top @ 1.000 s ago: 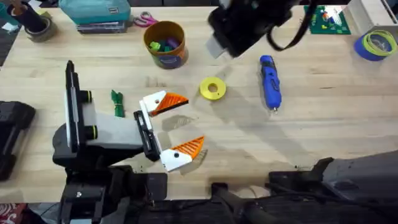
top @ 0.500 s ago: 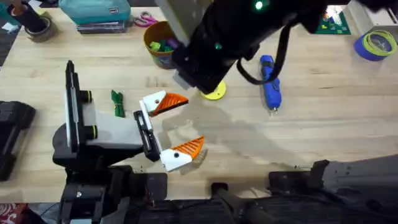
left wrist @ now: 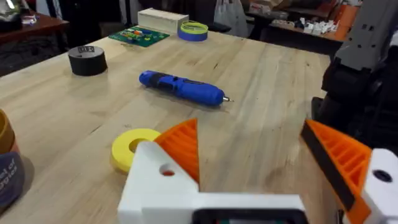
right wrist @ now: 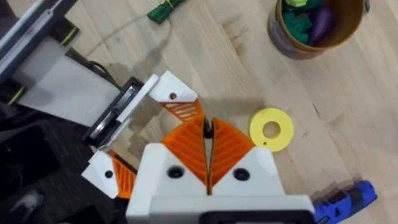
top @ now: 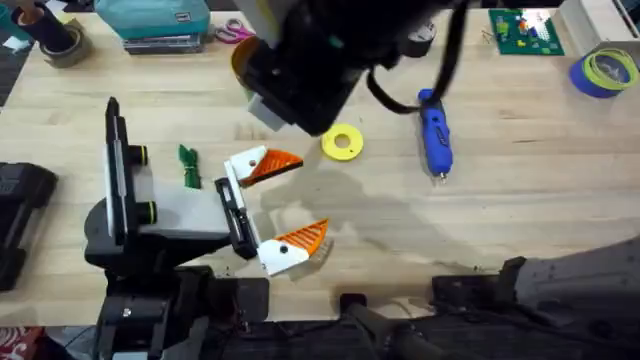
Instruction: Pick up the gripper from the table and insert it into the empty holder that is missing its gripper. Then pick up a screw, insert it into the mounting hole, and use the screwdriver to tighten it. Finally, clean up the table by picking up the vegetable and placing it into the bucket.
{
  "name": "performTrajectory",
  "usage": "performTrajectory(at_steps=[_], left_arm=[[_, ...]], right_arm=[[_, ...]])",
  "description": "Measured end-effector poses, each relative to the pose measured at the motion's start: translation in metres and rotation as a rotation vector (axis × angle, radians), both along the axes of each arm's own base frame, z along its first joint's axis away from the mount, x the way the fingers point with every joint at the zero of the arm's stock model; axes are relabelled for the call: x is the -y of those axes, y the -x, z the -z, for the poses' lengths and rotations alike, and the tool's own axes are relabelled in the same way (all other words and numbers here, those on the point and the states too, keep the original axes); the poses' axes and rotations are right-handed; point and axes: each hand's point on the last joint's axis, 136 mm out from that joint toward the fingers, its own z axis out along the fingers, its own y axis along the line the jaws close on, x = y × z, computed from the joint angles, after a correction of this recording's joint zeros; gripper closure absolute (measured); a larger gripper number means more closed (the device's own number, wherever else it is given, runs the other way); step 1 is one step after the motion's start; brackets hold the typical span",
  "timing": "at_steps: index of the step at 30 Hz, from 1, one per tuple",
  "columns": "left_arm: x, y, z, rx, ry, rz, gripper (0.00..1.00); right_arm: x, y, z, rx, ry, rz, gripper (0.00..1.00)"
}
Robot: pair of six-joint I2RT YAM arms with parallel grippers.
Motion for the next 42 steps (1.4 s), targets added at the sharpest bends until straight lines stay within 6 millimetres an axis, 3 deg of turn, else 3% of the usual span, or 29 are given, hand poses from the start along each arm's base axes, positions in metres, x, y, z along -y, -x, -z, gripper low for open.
performTrajectory(at_steps=[7, 16, 42], left_arm=[[0.000, 0.000, 0.000, 0.000, 0.000, 0.000, 0.015], [0.000, 0.000, 0.000, 0.000, 0.000, 0.000, 0.015], [0.000, 0.000, 0.000, 0.000, 0.000, 0.000, 0.015]], right_arm=[[-0.021, -0.004, 0.012, -0.002, 0.046, -0.078, 0.996], [-0.038, 0.015, 0.019, 0.006, 0.066, -0.196, 0.996], [-0.034, 0.022, 0.025, 0.007, 0.115, -0.259, 0.996]])
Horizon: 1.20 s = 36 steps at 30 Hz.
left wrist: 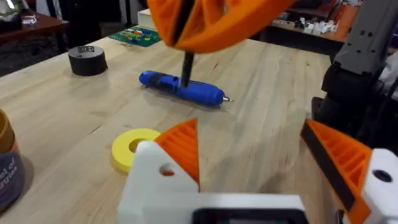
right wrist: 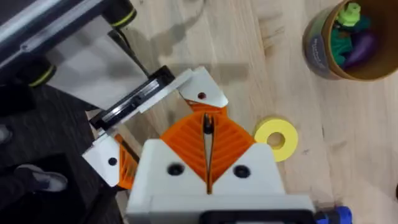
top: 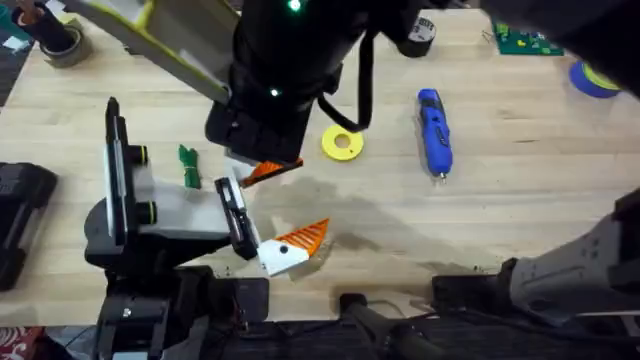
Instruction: Pick up the gripper from the table and insert it into the empty holder that is missing its gripper. Then pick up a screw, insert it into the mounting hole, and use the screwdriver to tighten it. Finally, clean up the table by picking up the vegetable and placing it into the bucket.
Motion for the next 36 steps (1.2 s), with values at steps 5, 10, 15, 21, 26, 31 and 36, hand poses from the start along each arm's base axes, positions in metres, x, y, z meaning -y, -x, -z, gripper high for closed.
performTrajectory(at_steps=[5, 10, 15, 21, 26, 31, 36], left_arm=[[0.000, 0.000, 0.000, 0.000, 0.000, 0.000, 0.015], [0.000, 0.000, 0.000, 0.000, 0.000, 0.000, 0.015], [0.000, 0.000, 0.000, 0.000, 0.000, 0.000, 0.015], [0.000, 0.000, 0.000, 0.000, 0.000, 0.000, 0.015], [0.000, 0.000, 0.000, 0.000, 0.000, 0.000, 0.015], [0.000, 0.000, 0.000, 0.000, 0.000, 0.000, 0.015], [0.000, 0.000, 0.000, 0.000, 0.000, 0.000, 0.015]], right_arm=[[-0.003, -0.001, 0.006, -0.007, 0.014, 0.000, 0.996], [-0.005, -0.002, 0.012, -0.015, 0.028, 0.000, 0.996], [-0.005, -0.002, 0.012, -0.014, 0.028, -0.002, 0.996], [-0.006, 0.000, 0.013, -0.015, 0.029, -0.007, 0.996], [-0.008, -0.001, 0.018, -0.021, 0.042, -0.007, 0.996], [-0.010, -0.002, 0.027, -0.031, 0.060, -0.007, 0.996], [-0.009, -0.002, 0.030, -0.038, 0.073, -0.007, 0.996]])
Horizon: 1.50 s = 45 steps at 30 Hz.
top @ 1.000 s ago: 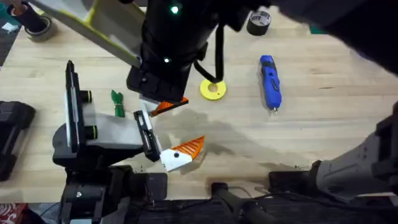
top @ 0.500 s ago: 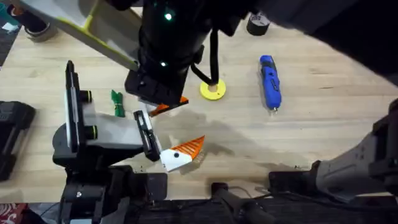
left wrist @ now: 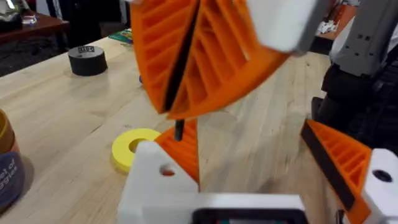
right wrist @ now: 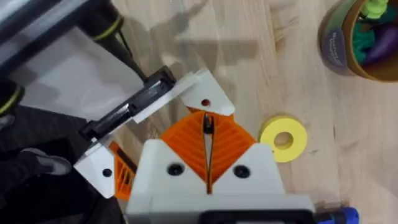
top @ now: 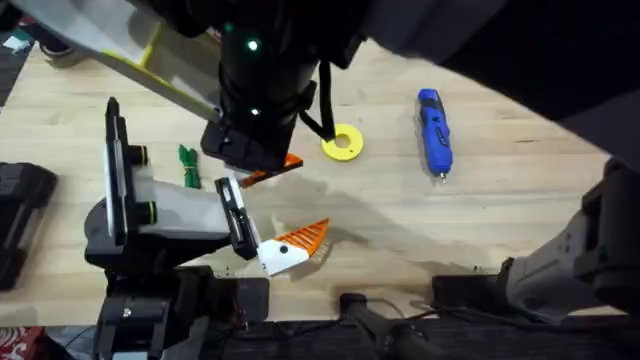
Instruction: Pick up the gripper from the table and insert it into the empty holder that is missing its gripper. Then pick up a screw, insert it into the mounting hole, and use the screwdriver to tighten it. Finally, clean up the table by picking up the vegetable and placing it into the bucket.
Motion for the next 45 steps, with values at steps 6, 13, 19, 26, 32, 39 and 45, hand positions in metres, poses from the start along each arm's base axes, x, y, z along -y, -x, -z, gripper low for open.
performTrajectory(at_steps=[6, 13, 19, 26, 32, 39, 45], left_arm=[[0.000, 0.000, 0.000, 0.000, 0.000, 0.000, 0.015], [0.000, 0.000, 0.000, 0.000, 0.000, 0.000, 0.015], [0.000, 0.000, 0.000, 0.000, 0.000, 0.000, 0.015], [0.000, 0.000, 0.000, 0.000, 0.000, 0.000, 0.015], [0.000, 0.000, 0.000, 0.000, 0.000, 0.000, 0.015], [0.000, 0.000, 0.000, 0.000, 0.000, 0.000, 0.015], [0.000, 0.000, 0.000, 0.000, 0.000, 0.000, 0.015]], right_arm=[[0.000, 0.001, 0.001, -0.002, 0.004, -0.002, 0.996], [-0.001, 0.004, 0.001, -0.002, 0.003, -0.009, 0.996], [-0.003, 0.003, 0.006, -0.007, 0.015, -0.010, 0.996], [-0.005, 0.003, 0.012, -0.014, 0.029, -0.011, 0.996], [-0.006, 0.002, 0.012, -0.014, 0.027, -0.011, 0.996], [-0.009, 0.001, 0.011, -0.006, 0.013, -0.011, 0.996], [-0.009, 0.001, 0.011, -0.006, 0.013, -0.011, 0.996]])
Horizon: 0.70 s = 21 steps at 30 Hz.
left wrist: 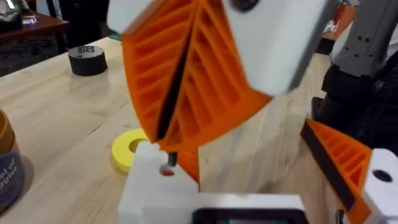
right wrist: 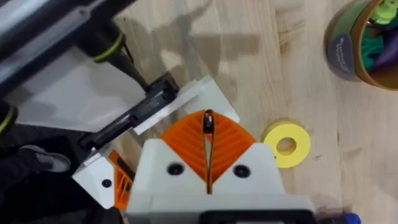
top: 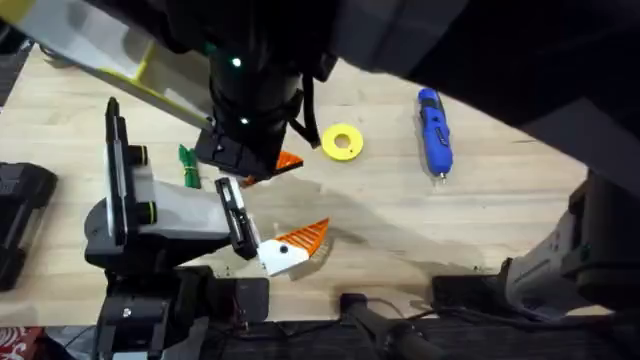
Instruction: Pick up the gripper from the table and insert it into the empty holder that is missing its gripper. Then pick up a screw, insert it into the mounting hole, and use the screwdriver to tighten it. Finally, clean up the table by picking up the vegetable and placing it into the bucket.
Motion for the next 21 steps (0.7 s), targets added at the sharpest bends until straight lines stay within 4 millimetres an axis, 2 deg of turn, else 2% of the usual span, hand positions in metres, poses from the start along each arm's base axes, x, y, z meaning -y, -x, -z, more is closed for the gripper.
performTrajectory(at_steps=[21], left_arm=[[0.0000, 0.0000, 0.0000, 0.000, 0.000, 0.000, 0.015]], right_arm=[[0.0025, 0.0012, 0.0046, -0.008, 0.017, 0.000, 0.996]])
